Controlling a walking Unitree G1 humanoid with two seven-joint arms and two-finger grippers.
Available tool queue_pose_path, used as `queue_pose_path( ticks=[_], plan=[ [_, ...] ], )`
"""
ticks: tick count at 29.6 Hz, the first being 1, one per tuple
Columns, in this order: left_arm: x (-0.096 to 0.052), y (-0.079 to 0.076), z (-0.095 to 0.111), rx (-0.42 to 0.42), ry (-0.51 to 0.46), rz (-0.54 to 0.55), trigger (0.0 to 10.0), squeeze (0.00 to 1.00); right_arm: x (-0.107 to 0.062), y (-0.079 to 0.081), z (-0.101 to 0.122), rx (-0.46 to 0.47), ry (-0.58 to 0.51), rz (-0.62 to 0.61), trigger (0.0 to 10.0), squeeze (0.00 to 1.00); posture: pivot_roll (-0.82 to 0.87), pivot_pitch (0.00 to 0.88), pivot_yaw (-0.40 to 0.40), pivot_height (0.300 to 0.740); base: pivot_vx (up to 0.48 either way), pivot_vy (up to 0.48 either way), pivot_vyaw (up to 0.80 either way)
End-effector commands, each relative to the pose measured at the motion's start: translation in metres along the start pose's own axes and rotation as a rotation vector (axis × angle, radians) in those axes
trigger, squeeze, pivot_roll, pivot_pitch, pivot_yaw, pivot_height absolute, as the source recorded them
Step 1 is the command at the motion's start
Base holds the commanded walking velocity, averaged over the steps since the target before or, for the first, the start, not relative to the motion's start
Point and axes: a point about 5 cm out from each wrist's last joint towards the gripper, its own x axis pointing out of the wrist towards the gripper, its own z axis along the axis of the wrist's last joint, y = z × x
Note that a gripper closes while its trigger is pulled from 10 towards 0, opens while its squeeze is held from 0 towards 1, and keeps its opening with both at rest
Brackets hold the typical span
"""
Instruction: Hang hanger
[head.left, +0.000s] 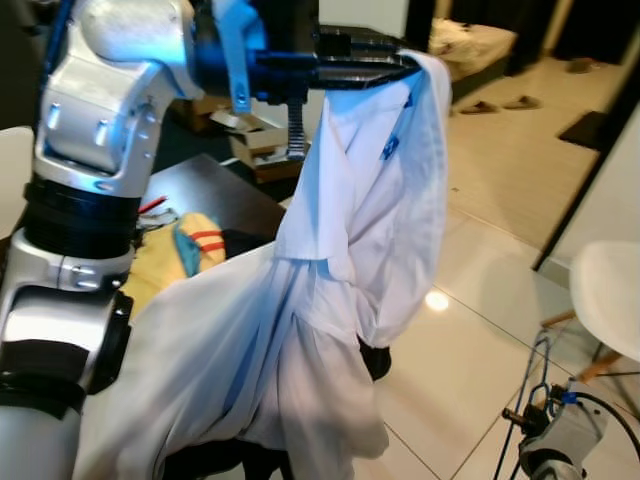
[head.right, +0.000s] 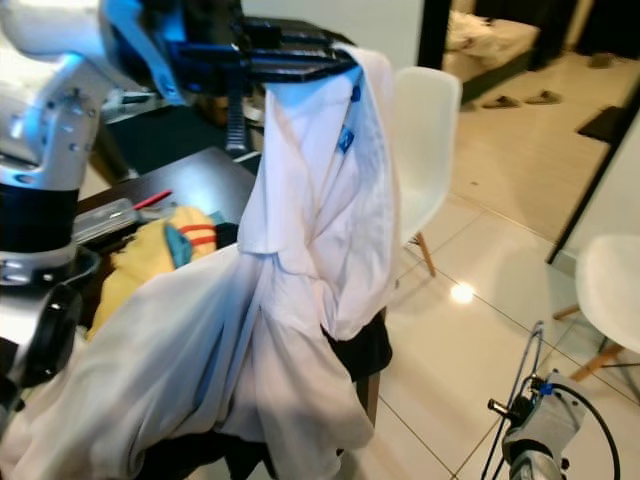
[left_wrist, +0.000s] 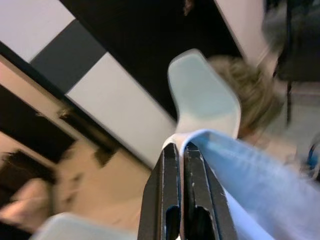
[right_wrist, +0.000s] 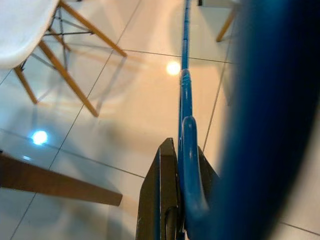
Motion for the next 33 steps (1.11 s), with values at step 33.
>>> queue_pose_path(
  ticks=[33],
  plan=[
    [0.009, -0.095, -0.112, -0.484, 0.151, 0.601, 10.0, 0.00, -0.003, -0.003, -0.002, 0.012, 0.002, -0.010, 10.0, 0.00, 0.03, 0.072, 0.076, 0.740, 0.000, -0.127, -0.80]
  ],
)
